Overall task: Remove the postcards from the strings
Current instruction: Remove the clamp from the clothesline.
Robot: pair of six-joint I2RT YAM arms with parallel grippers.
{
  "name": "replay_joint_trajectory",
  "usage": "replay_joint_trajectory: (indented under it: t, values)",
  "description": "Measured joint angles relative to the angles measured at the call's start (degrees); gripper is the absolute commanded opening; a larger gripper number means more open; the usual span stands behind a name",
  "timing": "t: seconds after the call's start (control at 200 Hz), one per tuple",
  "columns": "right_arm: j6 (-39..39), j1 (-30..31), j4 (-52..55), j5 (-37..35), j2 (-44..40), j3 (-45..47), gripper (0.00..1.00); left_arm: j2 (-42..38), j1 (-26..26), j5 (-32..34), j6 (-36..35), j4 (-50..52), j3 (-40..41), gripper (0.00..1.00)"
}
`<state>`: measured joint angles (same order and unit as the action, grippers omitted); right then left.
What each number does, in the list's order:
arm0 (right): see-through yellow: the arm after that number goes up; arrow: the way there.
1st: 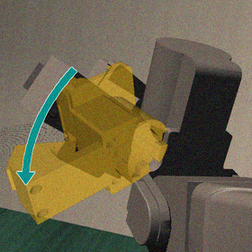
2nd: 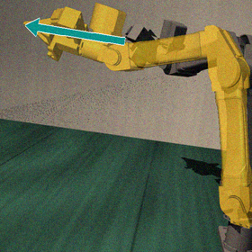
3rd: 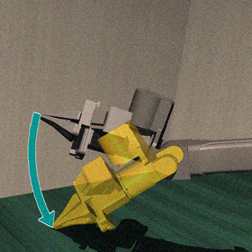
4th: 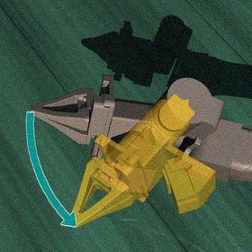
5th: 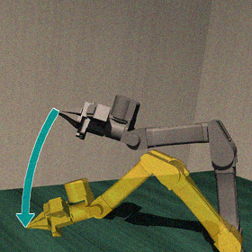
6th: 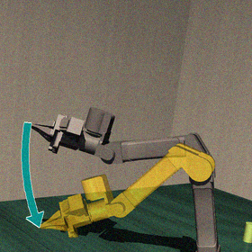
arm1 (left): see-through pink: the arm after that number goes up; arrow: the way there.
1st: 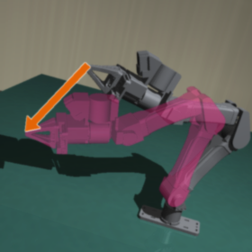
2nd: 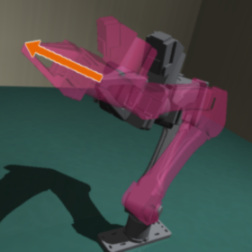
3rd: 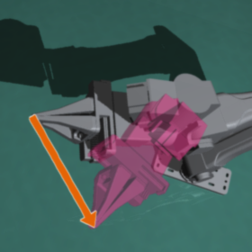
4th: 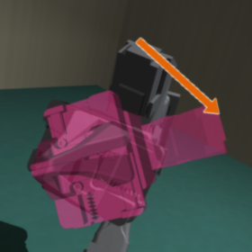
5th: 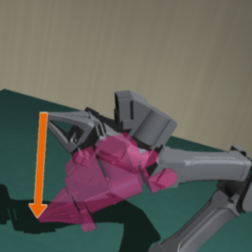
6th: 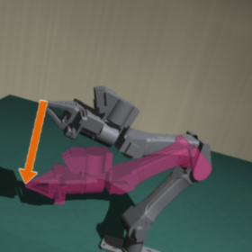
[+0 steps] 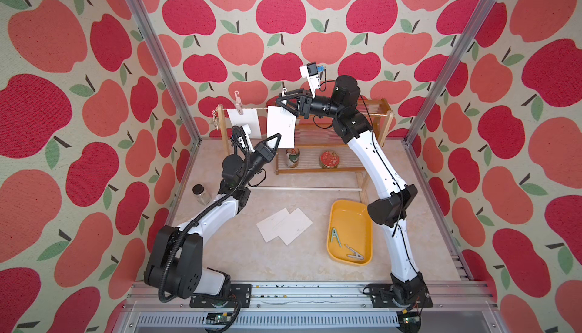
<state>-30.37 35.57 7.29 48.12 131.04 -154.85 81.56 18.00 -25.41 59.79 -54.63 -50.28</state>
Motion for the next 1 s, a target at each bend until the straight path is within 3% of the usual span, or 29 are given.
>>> replay_joint_trajectory:
  t: [0.515, 1.0]
  values:
    - [0.26, 0.00, 0.00, -0.22, -0.02, 0.09, 0.31, 1.05, -0.35, -1.05, 2.47, -1.81, 0.00, 0.00]
    - [1.79, 0.04, 0.70, -1.68, -0.44, 0.33, 0.26, 1.51, -0.35, -1.07, 2.49, -2.23, 0.46, 0.00]
